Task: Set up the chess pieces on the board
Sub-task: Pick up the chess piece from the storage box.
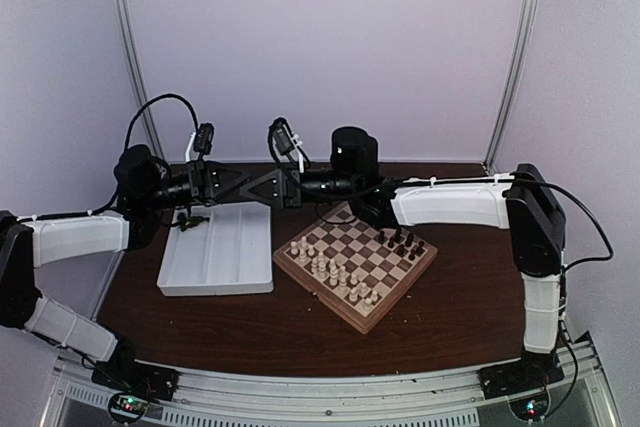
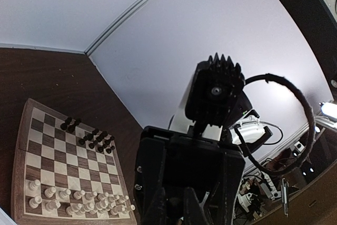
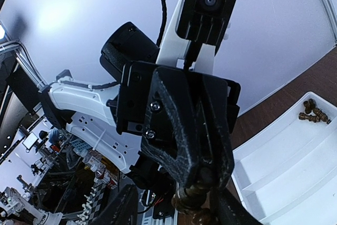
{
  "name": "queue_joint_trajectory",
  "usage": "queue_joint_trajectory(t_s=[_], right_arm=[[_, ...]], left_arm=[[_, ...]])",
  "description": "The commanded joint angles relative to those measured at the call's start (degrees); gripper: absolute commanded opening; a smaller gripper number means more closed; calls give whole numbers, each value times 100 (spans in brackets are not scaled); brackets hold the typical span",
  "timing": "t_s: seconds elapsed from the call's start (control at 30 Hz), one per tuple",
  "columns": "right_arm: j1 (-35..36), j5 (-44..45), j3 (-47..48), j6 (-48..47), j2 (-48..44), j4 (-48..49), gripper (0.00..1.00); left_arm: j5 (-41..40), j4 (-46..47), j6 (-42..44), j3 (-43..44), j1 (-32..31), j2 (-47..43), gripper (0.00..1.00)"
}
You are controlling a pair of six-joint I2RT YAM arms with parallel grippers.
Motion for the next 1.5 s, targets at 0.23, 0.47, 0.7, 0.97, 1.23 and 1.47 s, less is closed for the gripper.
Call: queue_joint_trajectory(t_s=[0.23,0.47,0.7,0.97,1.23,1.47], right_arm=[[4,-15,-331,10,-285,384,43],[-20,115,-514,-145,-421,269,42],[-44,133,-612,-142,-534,376,42],[-40,183,-464,-179,-434,205,60],[-40,111,-435,-80,-432,350,59],[-41,96,-444,-32,-422,419,52]], left_arm=[[81,131,111,158,-25,-37,2],[106,92,120,179,-30,-63,2],[107,61,131,161,-24,-72,2],[138,119,63,161,-32,-90,2],[139,116,61,134,-36,-98,2],[144,119,67,142,-45,-97,2]])
